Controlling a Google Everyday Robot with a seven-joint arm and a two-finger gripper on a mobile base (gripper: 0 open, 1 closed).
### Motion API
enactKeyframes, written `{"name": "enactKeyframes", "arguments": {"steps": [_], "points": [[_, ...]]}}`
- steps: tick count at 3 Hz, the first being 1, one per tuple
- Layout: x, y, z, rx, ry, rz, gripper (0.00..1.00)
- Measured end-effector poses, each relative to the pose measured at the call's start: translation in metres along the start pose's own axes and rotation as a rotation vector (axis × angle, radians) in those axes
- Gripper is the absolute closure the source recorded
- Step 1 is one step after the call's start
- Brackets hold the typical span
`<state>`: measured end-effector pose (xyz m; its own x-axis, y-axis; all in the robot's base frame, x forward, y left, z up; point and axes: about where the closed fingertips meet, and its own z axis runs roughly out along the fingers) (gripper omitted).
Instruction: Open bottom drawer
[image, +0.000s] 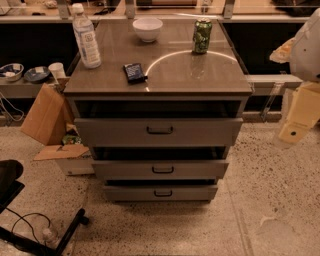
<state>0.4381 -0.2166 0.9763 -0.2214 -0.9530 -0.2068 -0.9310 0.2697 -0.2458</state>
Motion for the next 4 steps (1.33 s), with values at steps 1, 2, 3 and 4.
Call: {"name": "enactKeyframes", "arguments": {"steps": [1, 2, 3, 4], "points": [[0.000, 0.000, 0.000, 0.000, 0.000, 0.000, 0.00], [-0.003, 0.004, 0.007, -0.008, -0.003, -0.005, 0.00], [-0.010, 0.026, 0.018, -0.002, -0.043, 0.012, 0.00], [-0.006, 0.046, 0.066, 0.015, -0.043, 0.055, 0.00]]}}
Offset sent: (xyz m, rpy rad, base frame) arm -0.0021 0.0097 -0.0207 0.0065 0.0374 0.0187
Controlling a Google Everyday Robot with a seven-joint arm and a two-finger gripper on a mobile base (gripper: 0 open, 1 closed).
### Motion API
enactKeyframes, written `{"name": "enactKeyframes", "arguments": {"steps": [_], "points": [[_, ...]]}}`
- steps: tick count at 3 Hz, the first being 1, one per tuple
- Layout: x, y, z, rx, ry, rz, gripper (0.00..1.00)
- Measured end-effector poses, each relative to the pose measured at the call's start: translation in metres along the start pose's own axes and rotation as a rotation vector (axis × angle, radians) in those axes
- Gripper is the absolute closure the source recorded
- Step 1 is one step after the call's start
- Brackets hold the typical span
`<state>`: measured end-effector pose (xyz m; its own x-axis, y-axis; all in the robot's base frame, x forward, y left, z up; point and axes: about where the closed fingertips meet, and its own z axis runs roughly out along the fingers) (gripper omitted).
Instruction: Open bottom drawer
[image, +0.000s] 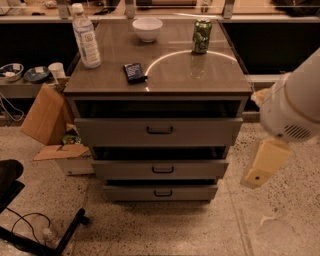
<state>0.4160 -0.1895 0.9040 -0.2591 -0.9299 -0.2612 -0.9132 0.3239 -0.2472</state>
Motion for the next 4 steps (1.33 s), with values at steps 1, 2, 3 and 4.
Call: {"name": "enactKeyframes", "arguments": {"steps": [1, 2, 3, 4], "points": [[0.027, 0.017, 0.124, -0.019, 0.102, 0.042, 0.00], [0.051, 0.031, 0.219, -0.086, 0.211, 0.038, 0.00], [0.070, 0.041, 0.285, -0.176, 0.245, 0.080, 0.00], [0.075, 0.050, 0.301, -0.213, 0.249, 0.088, 0.00]]}}
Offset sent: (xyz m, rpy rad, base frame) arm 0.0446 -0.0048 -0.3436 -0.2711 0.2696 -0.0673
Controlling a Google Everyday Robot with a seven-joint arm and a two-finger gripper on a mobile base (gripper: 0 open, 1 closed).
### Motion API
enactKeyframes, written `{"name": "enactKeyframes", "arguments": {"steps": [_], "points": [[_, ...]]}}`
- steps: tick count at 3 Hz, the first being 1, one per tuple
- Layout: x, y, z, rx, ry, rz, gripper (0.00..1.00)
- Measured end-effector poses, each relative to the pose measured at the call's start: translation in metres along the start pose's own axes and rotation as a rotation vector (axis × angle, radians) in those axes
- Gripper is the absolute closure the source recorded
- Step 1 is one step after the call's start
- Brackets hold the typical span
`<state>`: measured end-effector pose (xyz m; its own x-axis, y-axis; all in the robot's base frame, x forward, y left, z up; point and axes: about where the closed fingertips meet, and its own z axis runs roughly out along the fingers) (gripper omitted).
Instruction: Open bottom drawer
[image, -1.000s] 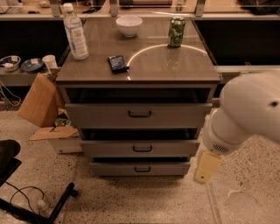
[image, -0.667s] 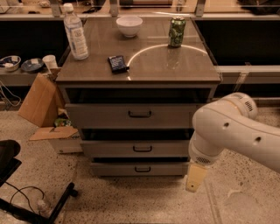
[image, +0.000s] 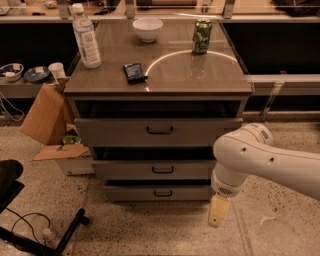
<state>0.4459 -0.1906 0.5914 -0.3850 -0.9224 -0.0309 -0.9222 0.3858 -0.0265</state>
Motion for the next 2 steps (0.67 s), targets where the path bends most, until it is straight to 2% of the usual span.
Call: {"name": "enactKeyframes", "arguments": {"steps": [1, 2], "points": [[-0.004, -0.001, 0.014, -0.017, 0.024, -0.006, 0.00], [-0.003, -0.009, 0.053, -0.021, 0.035, -0.011, 0.00]]}}
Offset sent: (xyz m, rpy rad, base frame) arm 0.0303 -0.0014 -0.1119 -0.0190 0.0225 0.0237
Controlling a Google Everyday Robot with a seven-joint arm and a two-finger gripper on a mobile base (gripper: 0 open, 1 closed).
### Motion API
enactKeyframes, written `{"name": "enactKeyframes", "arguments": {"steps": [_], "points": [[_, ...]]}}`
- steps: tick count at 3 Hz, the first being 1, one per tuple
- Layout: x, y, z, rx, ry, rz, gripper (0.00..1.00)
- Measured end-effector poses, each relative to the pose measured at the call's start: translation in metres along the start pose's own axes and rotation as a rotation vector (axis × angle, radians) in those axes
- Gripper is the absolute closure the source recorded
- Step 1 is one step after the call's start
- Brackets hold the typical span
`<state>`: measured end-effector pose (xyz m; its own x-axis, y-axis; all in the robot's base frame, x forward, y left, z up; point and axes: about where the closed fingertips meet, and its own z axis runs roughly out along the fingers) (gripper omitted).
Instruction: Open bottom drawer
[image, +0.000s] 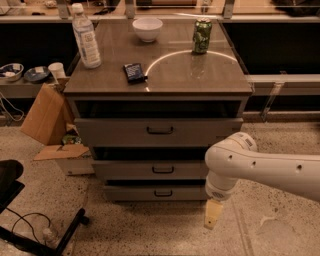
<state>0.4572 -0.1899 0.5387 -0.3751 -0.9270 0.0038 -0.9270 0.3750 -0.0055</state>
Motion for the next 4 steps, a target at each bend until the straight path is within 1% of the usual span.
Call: {"name": "enactKeyframes", "arguments": {"steps": [1, 2, 3, 4], "points": [[-0.005, -0.019, 0.046, 0.026, 0.006, -0.030, 0.00], [-0.013, -0.042, 0.084, 0.073, 0.021, -0.087, 0.00], [-0.023, -0.062, 0.122, 0.102, 0.026, -0.150, 0.00], [-0.028, -0.074, 0.167, 0.085, 0.013, -0.188, 0.00]]}}
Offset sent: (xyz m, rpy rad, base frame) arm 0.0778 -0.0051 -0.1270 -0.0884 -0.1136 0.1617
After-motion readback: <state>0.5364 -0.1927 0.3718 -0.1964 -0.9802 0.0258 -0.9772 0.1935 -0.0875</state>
